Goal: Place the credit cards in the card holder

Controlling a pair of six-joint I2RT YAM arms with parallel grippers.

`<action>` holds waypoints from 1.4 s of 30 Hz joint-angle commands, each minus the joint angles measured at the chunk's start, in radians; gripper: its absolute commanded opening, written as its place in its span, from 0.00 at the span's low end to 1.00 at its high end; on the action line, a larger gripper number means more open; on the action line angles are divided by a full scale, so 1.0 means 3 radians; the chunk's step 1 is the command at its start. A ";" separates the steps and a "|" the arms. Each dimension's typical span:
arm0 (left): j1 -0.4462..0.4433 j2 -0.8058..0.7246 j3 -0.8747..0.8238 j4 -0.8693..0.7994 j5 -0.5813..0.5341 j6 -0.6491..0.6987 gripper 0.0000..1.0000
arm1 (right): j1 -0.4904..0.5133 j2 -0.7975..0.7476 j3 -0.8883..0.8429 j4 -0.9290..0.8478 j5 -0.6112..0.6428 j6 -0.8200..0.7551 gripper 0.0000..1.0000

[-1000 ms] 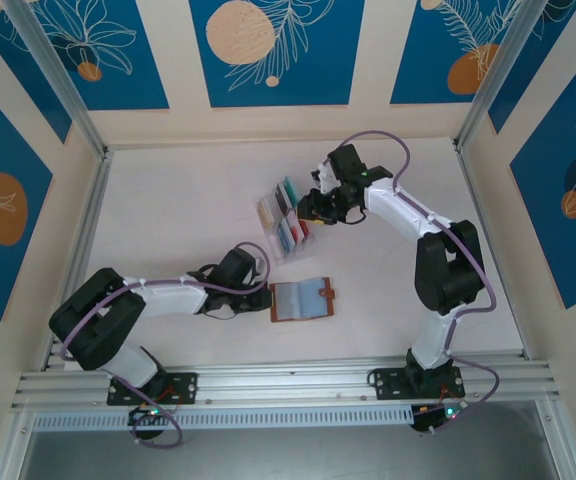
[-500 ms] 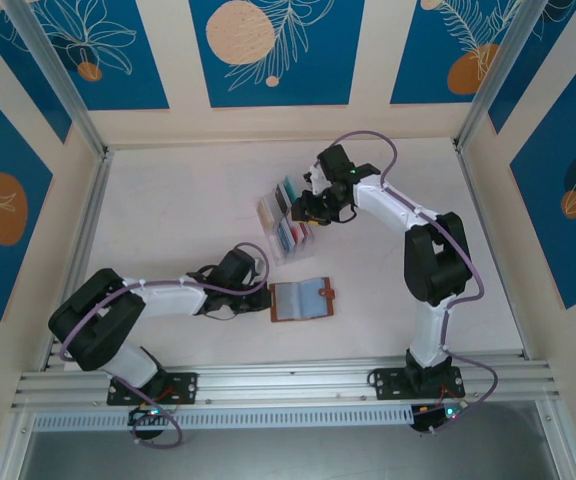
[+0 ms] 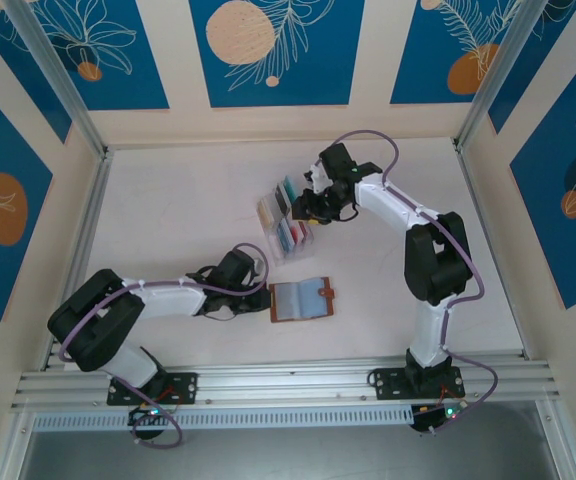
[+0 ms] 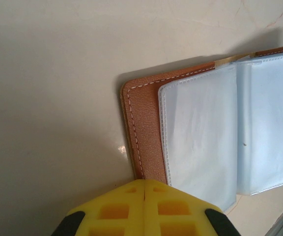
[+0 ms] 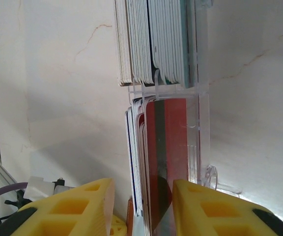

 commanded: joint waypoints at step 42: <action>0.0019 0.0023 -0.0138 -0.0069 0.0011 0.0025 0.00 | 0.0185 -0.1636 -0.0763 0.0139 0.1660 0.0170 0.00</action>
